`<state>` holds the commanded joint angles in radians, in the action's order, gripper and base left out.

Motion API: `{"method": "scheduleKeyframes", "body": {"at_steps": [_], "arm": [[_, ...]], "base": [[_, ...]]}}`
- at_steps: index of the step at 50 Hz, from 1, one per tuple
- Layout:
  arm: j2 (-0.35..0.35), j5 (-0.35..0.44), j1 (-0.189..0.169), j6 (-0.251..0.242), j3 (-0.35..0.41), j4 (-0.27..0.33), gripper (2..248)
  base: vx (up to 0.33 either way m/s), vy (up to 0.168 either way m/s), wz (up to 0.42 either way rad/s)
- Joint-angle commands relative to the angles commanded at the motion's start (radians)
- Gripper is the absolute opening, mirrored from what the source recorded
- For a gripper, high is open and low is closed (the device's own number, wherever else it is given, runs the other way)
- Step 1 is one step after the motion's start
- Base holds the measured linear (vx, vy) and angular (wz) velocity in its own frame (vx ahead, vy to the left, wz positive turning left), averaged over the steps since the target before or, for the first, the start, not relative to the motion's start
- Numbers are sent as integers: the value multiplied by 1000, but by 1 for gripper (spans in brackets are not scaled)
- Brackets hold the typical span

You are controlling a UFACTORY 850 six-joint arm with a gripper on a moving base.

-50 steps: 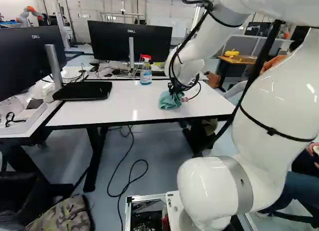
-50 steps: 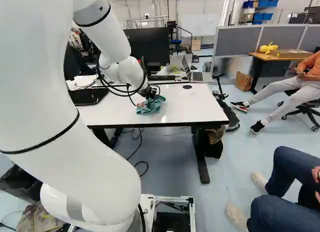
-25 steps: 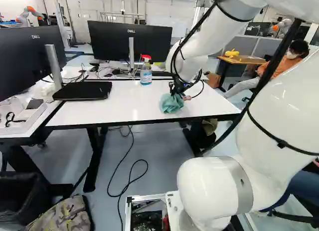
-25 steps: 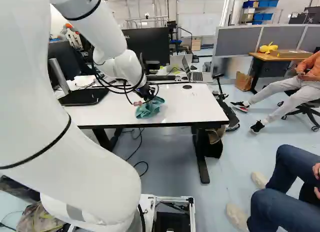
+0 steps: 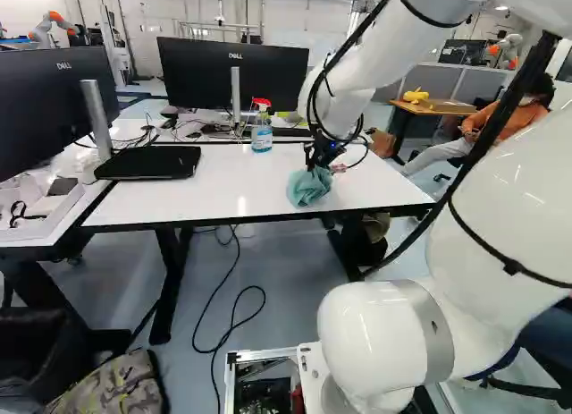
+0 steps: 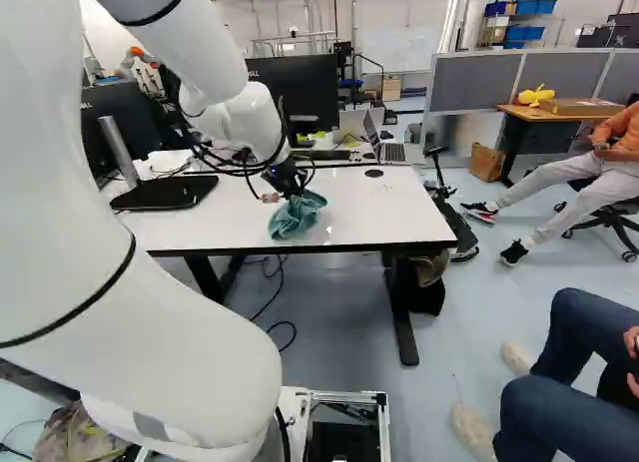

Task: Clean the table with the green towel

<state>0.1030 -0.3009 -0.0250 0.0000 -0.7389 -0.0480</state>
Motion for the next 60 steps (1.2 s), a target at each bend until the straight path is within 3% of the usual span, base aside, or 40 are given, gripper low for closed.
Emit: {"method": "scheduleKeyframes", "body": {"at_steps": [23, 43, 60], "arm": [[-17, -141, 2, 0, -80, 0, 34], [36, -274, 2, 0, -87, 0, 34], [55, -289, 2, 0, -86, 0, 34]], "base": [[0, 0, 0], [0, 0, 0], [0, 0, 0]]}}
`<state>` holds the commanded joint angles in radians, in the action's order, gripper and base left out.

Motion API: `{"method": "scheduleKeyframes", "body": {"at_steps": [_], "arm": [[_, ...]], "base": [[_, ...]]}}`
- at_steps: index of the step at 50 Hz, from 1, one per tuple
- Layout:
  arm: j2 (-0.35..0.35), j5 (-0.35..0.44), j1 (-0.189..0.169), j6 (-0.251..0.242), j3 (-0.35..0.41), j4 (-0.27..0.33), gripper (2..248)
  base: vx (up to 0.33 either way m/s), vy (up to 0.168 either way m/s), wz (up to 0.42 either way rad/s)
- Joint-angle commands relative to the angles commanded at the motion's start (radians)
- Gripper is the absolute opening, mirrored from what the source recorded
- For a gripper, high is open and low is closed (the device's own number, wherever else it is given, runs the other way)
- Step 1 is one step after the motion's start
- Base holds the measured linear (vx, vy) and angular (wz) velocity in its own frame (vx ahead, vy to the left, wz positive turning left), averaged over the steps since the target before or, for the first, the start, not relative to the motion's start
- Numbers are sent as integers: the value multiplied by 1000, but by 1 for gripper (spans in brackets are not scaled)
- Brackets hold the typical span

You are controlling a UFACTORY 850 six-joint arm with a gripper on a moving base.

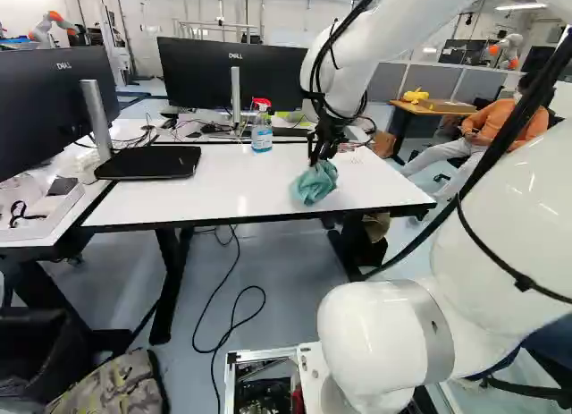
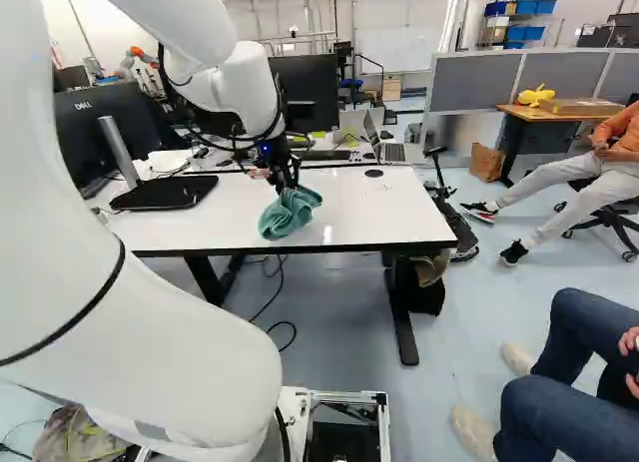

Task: Clean the table with the green towel

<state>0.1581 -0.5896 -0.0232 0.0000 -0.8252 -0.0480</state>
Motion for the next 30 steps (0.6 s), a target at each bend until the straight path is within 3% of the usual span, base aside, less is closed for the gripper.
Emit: {"method": "scheduleKeyframes", "body": {"at_steps": [15, 30], "arm": [[-8, 0, -4, 0, -7, 0, 34], [-74, 53, -37, 0, -69, -3, 34]], "base": [[0, 0, 0], [0, 0, 0]]}}
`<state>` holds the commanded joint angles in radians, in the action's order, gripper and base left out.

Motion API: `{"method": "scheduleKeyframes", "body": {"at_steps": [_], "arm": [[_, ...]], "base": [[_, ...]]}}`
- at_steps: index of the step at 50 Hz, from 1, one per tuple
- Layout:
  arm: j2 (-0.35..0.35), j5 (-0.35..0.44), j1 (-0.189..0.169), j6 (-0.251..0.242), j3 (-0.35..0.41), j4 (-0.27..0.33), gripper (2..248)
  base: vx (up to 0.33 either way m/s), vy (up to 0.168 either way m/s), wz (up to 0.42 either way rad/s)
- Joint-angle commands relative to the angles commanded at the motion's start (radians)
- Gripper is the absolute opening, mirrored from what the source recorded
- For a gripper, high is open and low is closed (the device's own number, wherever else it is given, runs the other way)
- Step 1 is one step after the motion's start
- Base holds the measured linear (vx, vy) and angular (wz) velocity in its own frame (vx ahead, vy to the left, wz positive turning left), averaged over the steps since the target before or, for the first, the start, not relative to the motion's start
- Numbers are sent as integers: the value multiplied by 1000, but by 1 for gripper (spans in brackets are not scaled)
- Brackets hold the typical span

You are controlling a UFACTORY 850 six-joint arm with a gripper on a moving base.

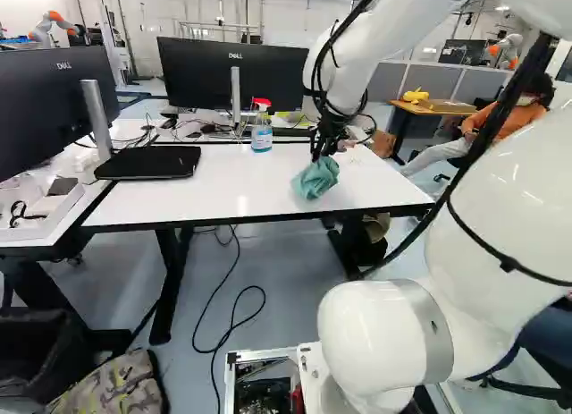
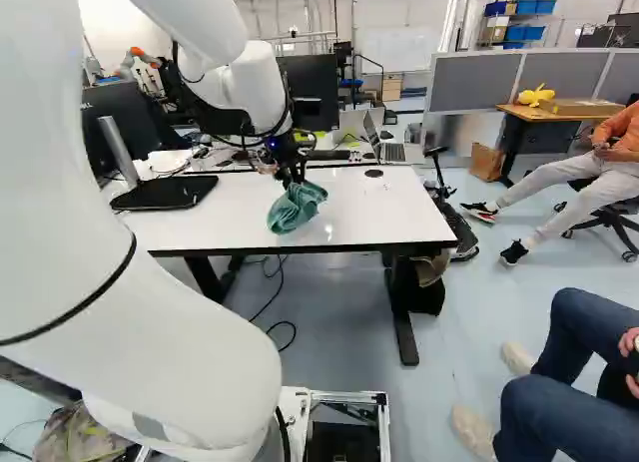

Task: Clean the table with the green towel

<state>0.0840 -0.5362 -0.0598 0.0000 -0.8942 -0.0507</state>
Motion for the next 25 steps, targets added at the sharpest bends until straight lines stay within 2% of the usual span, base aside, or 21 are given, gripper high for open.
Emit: {"method": "scheduleKeyframes", "body": {"at_steps": [25], "arm": [[-124, 147, -52, 0, -124, -9, 34]], "base": [[0, 0, 0]]}}
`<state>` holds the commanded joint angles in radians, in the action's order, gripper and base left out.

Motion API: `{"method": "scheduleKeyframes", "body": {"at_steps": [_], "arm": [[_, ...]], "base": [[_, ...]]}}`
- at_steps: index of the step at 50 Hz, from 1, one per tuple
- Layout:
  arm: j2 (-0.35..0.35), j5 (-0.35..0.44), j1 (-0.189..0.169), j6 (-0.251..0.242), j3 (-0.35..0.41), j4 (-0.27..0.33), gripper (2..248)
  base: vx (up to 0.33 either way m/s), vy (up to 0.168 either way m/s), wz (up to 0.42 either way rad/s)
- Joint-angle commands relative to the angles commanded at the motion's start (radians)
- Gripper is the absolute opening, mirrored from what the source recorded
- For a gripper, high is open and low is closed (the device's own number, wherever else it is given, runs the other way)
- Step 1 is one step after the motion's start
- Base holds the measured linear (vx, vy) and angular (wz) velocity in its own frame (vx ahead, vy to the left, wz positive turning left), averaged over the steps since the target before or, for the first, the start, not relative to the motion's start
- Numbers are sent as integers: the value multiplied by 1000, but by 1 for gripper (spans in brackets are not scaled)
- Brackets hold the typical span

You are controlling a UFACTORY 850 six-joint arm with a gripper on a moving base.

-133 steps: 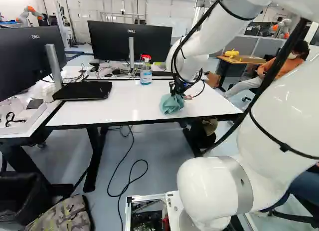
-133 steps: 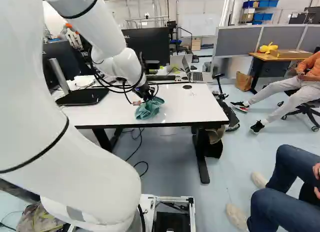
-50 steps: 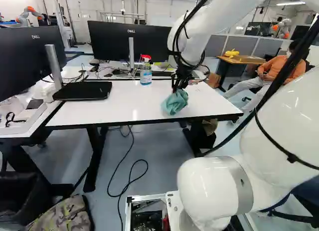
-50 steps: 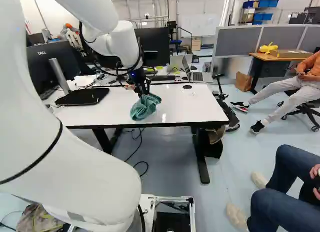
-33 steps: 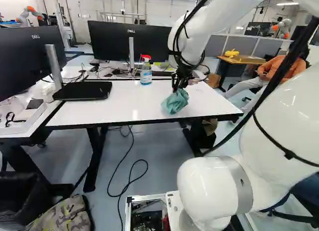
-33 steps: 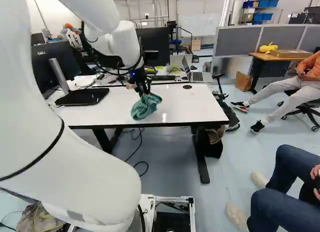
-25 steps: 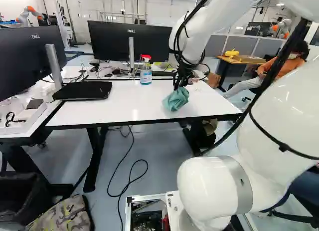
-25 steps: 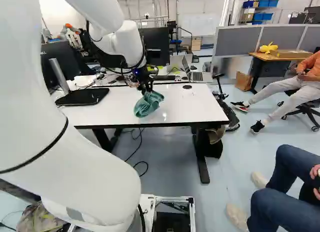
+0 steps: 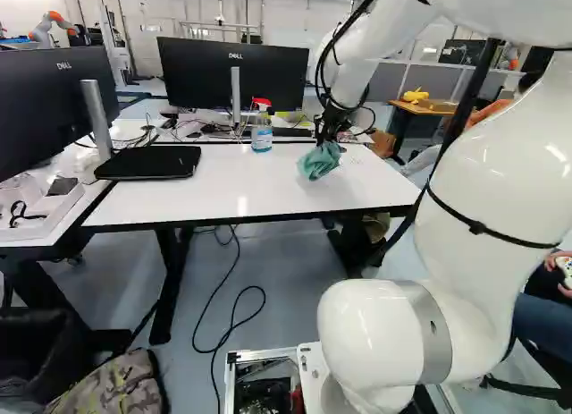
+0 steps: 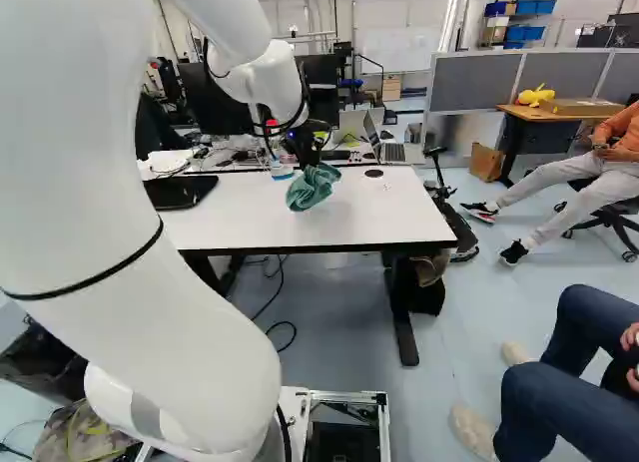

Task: Clean the table with the green towel

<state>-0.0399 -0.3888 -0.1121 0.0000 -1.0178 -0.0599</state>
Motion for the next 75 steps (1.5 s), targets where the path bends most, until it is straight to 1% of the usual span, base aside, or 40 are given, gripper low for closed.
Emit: {"method": "scheduleKeyframes", "body": {"at_steps": [5, 18, 32, 65, 75], "arm": [[-25, 21, -10, 0, -24, 0, 34], [-108, 45, -36, 0, -84, 0, 34], [-196, 111, -65, 0, -148, 0, 34], [-344, 288, -151, 0, -241, 0, 34], [-375, 333, -178, 0, -256, 0, 34]], "base": [[0, 0, 0], [0, 0, 0], [0, 0, 0], [0, 0, 0], [0, 0, 0]]}}
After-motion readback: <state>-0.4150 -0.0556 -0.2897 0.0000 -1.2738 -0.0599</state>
